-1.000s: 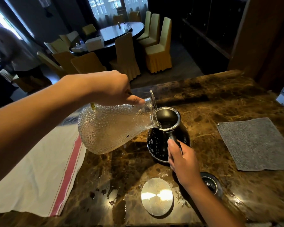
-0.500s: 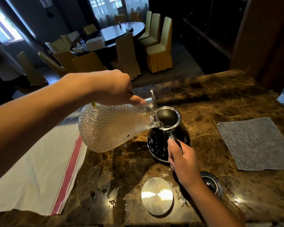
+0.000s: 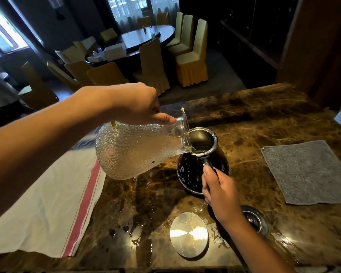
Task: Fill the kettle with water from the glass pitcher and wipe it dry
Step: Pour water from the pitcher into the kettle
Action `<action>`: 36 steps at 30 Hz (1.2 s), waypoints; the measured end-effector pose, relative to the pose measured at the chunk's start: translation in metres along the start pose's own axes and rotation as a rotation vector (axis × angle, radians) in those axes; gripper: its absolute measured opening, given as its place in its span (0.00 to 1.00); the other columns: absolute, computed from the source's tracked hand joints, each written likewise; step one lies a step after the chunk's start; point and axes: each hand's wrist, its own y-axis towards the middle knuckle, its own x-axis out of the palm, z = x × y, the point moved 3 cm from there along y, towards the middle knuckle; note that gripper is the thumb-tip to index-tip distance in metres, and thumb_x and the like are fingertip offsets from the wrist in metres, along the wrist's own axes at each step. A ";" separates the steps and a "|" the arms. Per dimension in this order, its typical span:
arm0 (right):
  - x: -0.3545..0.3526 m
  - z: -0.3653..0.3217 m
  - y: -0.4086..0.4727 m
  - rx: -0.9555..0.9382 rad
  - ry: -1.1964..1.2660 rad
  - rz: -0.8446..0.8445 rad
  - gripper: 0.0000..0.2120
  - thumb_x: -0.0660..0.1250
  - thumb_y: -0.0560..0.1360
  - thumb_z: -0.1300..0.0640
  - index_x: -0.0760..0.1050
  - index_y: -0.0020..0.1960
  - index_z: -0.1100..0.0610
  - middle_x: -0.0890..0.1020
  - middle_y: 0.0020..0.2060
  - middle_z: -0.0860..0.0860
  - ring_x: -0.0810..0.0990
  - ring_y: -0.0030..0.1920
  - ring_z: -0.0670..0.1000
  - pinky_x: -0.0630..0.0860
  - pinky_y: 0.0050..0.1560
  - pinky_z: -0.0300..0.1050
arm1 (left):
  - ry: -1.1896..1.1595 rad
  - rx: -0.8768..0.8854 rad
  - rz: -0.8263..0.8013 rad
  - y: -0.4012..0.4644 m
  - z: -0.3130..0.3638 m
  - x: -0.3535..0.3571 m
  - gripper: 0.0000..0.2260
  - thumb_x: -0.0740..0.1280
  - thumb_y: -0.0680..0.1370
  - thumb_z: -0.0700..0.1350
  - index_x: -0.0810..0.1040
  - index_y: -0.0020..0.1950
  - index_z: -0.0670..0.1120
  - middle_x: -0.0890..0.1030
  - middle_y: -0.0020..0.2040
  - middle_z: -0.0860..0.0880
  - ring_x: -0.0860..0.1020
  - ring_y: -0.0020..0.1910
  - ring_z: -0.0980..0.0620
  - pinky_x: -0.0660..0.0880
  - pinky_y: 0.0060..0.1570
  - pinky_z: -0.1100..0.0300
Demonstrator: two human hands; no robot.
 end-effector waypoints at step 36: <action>0.000 0.002 0.000 0.017 -0.008 0.017 0.30 0.61 0.76 0.34 0.66 0.35 0.62 0.64 0.25 0.53 0.61 0.26 0.54 0.56 0.27 0.50 | 0.023 -0.093 -0.161 0.011 0.012 -0.016 0.35 0.59 0.66 0.76 0.80 0.48 0.45 0.82 0.41 0.47 0.81 0.40 0.48 0.78 0.40 0.54</action>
